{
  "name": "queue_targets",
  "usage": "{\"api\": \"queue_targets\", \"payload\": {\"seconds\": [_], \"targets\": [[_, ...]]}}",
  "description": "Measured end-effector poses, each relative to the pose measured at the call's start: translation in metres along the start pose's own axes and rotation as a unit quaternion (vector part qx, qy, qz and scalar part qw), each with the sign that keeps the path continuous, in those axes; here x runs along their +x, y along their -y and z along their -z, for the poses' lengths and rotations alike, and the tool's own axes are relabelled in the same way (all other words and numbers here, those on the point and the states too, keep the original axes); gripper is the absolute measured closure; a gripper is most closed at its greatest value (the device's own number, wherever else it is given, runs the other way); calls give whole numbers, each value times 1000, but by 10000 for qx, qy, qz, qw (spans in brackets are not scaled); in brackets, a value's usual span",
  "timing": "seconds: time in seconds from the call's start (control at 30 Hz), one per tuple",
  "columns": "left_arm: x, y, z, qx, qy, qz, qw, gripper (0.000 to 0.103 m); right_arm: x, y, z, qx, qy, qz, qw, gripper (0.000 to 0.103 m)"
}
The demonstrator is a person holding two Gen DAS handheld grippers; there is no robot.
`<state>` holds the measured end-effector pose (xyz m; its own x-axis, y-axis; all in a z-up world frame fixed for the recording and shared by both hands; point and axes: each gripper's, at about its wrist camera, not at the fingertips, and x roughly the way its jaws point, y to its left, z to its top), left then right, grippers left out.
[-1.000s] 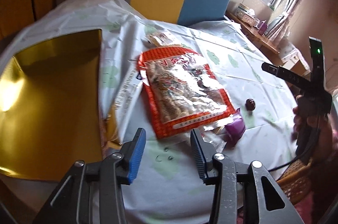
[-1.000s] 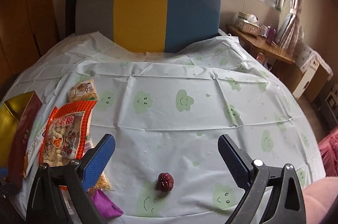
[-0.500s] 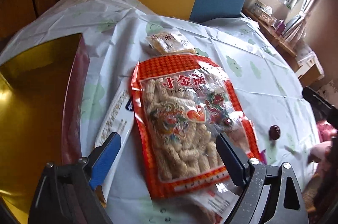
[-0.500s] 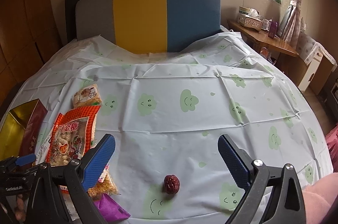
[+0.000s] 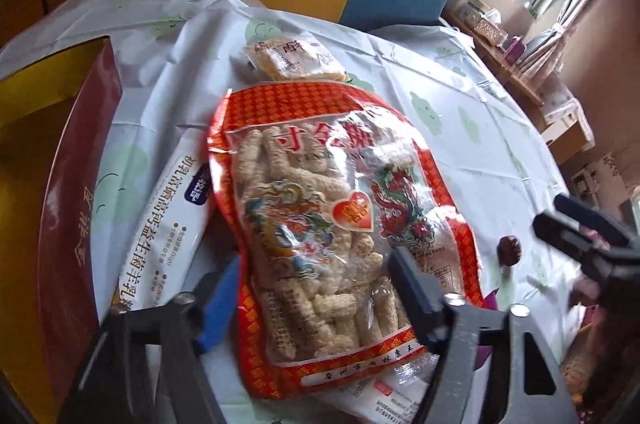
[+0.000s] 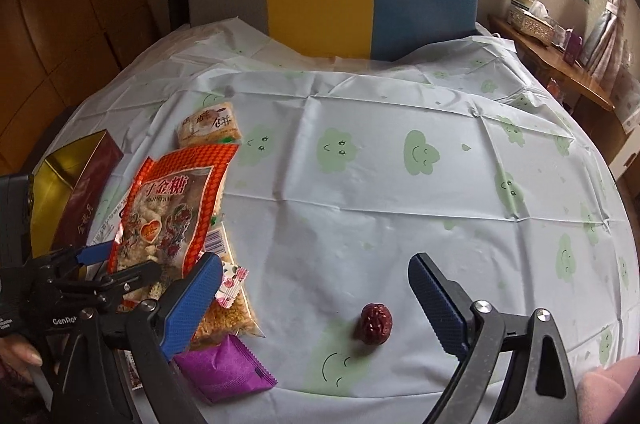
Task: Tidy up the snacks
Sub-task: 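Reach the left gripper to the orange-red snack bag and grasp it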
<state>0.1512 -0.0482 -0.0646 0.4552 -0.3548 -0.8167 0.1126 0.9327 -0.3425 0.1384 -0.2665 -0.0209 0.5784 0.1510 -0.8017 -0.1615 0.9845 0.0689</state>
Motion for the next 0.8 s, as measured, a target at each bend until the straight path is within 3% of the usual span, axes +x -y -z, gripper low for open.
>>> {"api": "queue_targets", "payload": {"seconds": [0.03, 0.07, 0.1, 0.17, 0.27, 0.33, 0.37, 0.47, 0.5, 0.53, 0.57, 0.6, 0.73, 0.8], "targets": [[0, -1, -2, -35, -23, 103, 9999, 44, 3, -3, 1, -79, -64, -12, 9999, 7], [-1, -2, -2, -52, 14, 66, 10000, 67, 6, -6, 2, -167, -137, -17, 9998, 12], [-1, -1, -3, -8, 7, 109, 9999, 77, 8, -9, 4, -260, -215, -31, 9994, 15], [-2, 0, -2, 57, 5, 164, 9998, 79, 13, -15, 8, -449, -369, -123, 9982, 27], [-1, 4, -3, 119, 19, 156, 9998, 80, 21, -25, 13, -757, -527, -64, 9957, 32], [-3, 1, -2, 80, 34, 166, 9998, 80, 26, -30, 18, -931, -666, -65, 9934, 46], [-1, 0, -1, 93, 6, 123, 9999, 76, 28, -32, 19, -1012, -717, -64, 9923, 49], [4, -3, -4, 61, 31, -169, 9998, 48, 34, -37, 24, -1218, -820, 52, 9891, 49], [5, -3, -5, 68, 26, -165, 9998, 48, 35, -38, 25, -1268, -850, 70, 9882, 49], [7, -2, -7, 90, 19, -150, 9998, 49, 36, -39, 26, -1308, -855, 81, 9877, 50], [8, -1, -7, 116, 12, -40, 9999, 66, 36, -39, 26, -1325, -854, 90, 9875, 50], [7, 2, -8, 136, 21, -16, 9999, 74, 36, -39, 26, -1314, -859, 85, 9876, 50], [-8, 12, -4, 252, 252, -162, 9992, 86, 37, -34, 23, -1194, -881, 67, 9889, 50], [-18, 9, -5, 167, 338, -123, 9992, 90, 34, -30, 19, -1067, -816, -25, 9909, 57]]}}
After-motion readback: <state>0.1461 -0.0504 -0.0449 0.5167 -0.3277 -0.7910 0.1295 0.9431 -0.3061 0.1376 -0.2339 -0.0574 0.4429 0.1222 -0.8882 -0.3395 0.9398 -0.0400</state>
